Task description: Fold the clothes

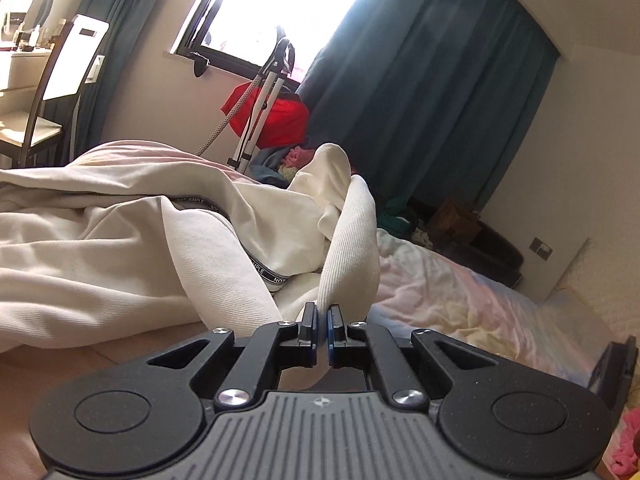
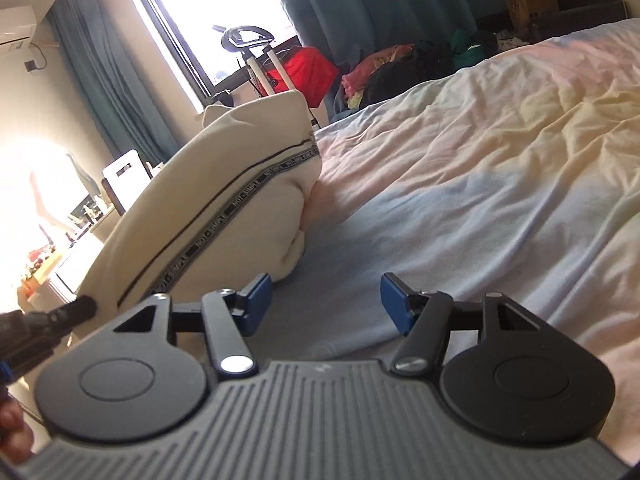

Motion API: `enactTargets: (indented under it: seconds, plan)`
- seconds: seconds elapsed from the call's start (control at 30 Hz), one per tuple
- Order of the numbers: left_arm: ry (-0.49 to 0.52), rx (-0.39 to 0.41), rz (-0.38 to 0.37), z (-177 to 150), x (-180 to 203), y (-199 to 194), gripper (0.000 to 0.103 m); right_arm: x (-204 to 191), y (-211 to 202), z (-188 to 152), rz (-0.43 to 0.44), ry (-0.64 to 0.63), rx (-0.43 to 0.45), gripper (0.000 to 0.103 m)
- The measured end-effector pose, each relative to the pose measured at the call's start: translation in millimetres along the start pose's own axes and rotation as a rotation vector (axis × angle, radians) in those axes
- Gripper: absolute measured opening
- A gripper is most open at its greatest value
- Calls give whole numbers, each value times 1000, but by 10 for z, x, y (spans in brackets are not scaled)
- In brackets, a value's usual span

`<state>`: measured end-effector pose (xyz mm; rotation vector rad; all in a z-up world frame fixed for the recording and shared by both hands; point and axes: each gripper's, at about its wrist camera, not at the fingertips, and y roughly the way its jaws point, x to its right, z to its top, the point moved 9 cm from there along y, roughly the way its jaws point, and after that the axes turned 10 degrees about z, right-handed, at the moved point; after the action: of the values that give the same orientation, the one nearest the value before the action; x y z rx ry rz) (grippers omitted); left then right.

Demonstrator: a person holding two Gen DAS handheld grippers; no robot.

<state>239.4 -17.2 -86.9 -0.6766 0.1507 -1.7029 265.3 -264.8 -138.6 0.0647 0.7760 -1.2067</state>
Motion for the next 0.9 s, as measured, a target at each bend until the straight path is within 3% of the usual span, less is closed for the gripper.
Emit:
enactTargets:
  seconds: [0.13, 0.43, 0.8, 0.87, 0.9]
  plan:
    - [-36, -14, -46, -98, -89, 62, 4, 6, 560, 382, 19, 68, -41, 64]
    - [-101, -93, -82, -324, -276, 505, 4, -132, 1731, 1768, -35, 144, 119, 65]
    - [-92, -121, -98, -464, -277, 663, 4, 945, 2289, 1498, -421, 307, 8, 64]
    - [-77, -115, -89, -465, -247, 657, 4, 1103, 2191, 1471, -452, 332, 42, 64]
    - [-70, -111, -85, -465, -232, 653, 4, 1178, 2120, 1465, -425, 381, 82, 65]
